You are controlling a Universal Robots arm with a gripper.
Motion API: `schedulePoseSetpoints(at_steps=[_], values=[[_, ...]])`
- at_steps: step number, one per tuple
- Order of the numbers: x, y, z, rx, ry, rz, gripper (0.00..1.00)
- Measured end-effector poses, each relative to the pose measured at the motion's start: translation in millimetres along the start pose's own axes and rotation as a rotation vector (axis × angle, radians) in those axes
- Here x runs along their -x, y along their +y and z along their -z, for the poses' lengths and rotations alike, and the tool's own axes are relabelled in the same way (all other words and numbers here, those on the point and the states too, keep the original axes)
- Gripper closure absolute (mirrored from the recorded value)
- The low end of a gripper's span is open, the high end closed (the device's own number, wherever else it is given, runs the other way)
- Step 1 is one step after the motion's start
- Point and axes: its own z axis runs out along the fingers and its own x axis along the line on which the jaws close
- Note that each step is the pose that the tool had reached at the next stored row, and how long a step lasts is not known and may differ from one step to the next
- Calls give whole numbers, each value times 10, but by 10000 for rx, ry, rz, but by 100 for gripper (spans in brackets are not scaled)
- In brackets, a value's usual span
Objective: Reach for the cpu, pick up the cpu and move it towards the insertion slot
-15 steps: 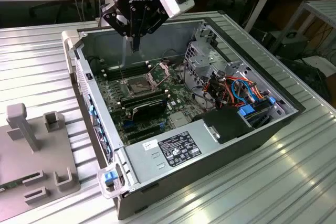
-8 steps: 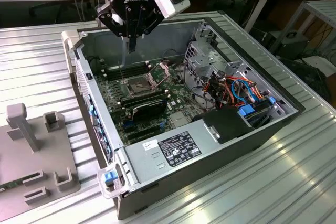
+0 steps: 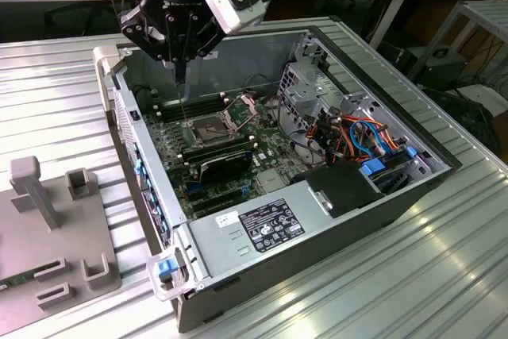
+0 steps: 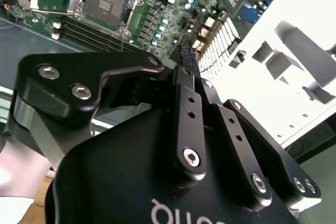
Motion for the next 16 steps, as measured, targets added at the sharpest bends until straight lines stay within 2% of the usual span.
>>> schedulePoseSetpoints(at_steps=[2, 4, 7, 9, 16], values=[[-103, -10, 2, 1, -1, -2, 89], [-177, -16, 4, 1, -1, -1, 89], [-232, -23, 6, 0, 0, -1, 89], [-370, -38, 8, 1, -1, -1, 89], [-559, -53, 13, 1, -1, -1, 89]])
